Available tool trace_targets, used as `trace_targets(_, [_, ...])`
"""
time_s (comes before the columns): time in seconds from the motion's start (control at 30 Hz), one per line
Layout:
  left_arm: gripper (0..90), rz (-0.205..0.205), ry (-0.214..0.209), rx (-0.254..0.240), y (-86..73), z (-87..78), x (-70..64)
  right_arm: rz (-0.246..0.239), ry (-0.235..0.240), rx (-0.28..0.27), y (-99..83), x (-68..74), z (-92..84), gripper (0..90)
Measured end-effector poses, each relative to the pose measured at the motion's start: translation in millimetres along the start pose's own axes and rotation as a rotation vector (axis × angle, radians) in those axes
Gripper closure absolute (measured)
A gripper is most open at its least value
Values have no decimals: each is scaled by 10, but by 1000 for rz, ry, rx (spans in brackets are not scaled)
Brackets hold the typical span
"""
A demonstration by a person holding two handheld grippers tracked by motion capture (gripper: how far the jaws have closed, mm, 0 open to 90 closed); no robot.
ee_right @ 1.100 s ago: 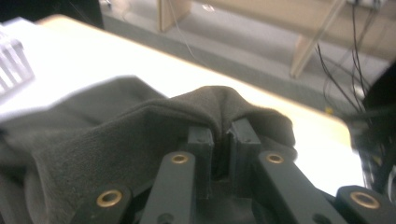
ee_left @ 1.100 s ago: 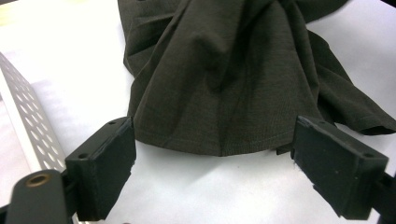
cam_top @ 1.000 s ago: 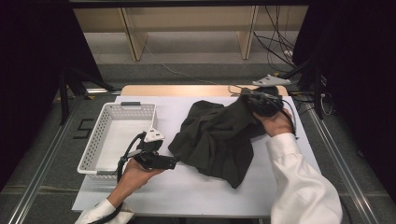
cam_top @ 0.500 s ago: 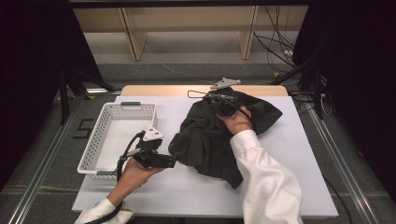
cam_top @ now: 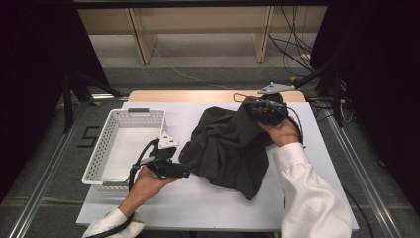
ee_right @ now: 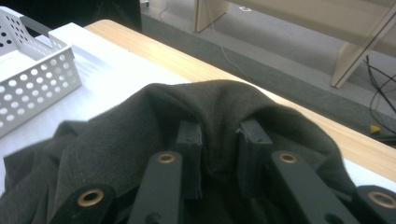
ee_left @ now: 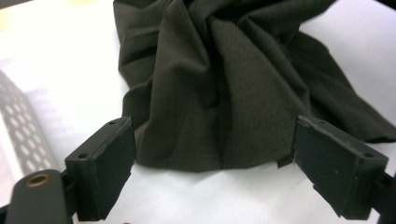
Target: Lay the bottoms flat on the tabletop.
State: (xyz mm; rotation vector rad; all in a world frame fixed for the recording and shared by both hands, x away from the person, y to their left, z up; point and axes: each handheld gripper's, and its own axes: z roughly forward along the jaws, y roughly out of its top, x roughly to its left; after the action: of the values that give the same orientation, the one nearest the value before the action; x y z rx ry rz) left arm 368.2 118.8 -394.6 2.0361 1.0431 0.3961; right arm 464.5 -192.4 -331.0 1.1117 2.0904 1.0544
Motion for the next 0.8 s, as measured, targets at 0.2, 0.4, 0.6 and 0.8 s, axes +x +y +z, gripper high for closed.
trace_targets(0.2, [136,21,-19,0,62,49,-98,-3,7,19,-270,-132,-367,630])
trace_targets(0.4, [136,45,-34,15,94,122,-205,42,36,65,-681,-241,-635,493])
trace_targets(0.6, [136,62,-50,10,160,158,-309,78,17,107,-1081,-183,-763,446])
trace_targets(0.8, [136,67,-56,7,163,134,-328,77,-73,115,-1181,-206,-909,418])
